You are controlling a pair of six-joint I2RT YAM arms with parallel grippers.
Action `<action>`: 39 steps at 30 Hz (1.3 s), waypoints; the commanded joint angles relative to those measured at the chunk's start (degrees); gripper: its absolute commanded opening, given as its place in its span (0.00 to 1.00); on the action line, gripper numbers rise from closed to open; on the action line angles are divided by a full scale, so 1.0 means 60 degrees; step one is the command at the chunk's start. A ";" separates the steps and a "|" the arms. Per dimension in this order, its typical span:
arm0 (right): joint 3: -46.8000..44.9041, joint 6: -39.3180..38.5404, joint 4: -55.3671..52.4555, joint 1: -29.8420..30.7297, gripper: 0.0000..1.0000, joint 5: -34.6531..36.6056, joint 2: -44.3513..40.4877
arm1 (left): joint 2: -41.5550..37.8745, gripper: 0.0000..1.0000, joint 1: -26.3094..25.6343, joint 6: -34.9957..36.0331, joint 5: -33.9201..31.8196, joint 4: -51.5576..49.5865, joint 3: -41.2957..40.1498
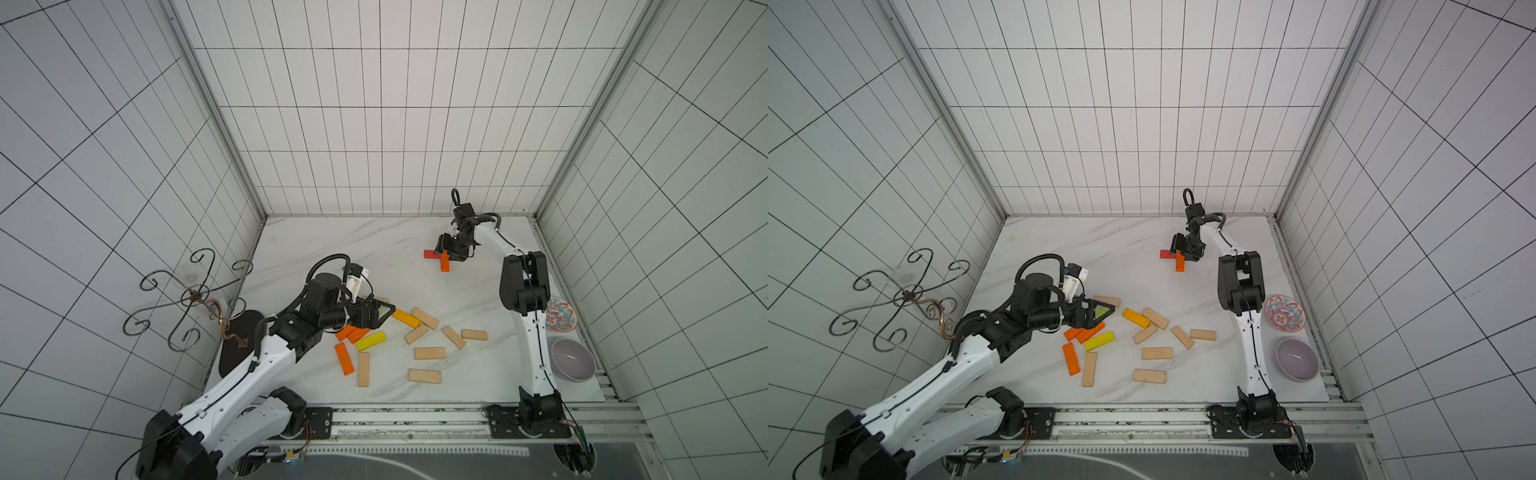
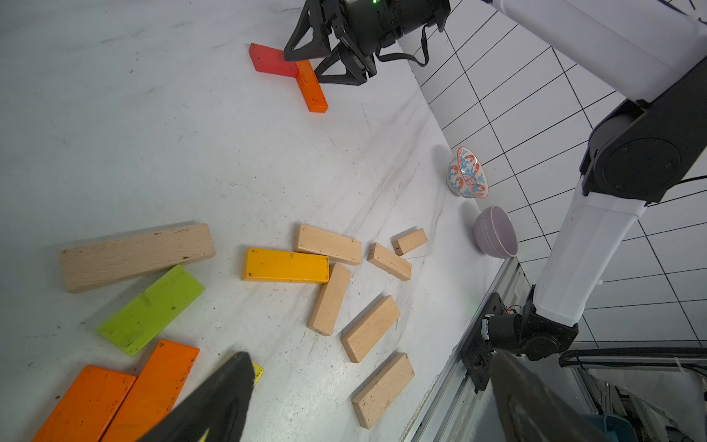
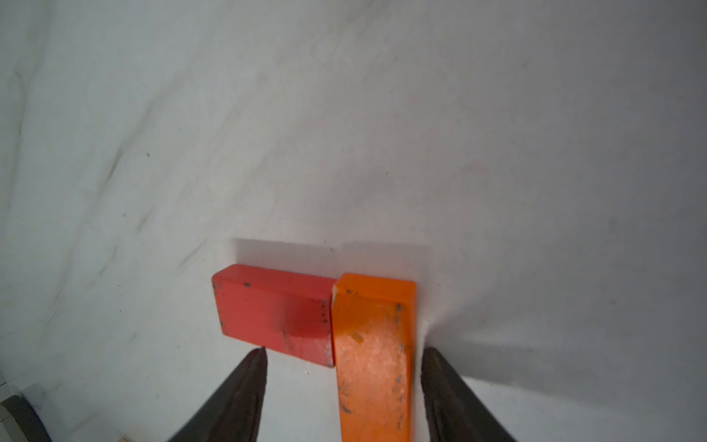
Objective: Assemble a giraffe with building blocks
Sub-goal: Assemble the building block at the center of the board, then pick up the building block from the center of the board.
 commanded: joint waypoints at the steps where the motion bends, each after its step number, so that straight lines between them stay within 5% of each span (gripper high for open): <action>1: 0.1040 -0.0033 -0.0342 -0.0101 0.71 0.0361 0.0059 | 0.0003 0.97 0.0040 0.0058 0.0104 0.0205 -0.0088; 12: 0.1367 -0.0230 -0.1250 0.0015 0.81 0.0924 -0.1647 | -0.0450 0.97 0.0038 0.0034 -0.0111 -0.0188 -0.0199; 27: -0.5997 0.0261 -0.0240 0.2765 0.68 0.2976 -0.7233 | -0.1725 0.94 -0.0377 -0.0278 -0.0612 -0.1116 -0.0738; 39: -0.9237 0.0999 0.0815 0.4565 0.59 0.3159 -0.8152 | -0.2018 0.93 -0.1145 -0.0656 -0.0942 -0.1260 -0.1264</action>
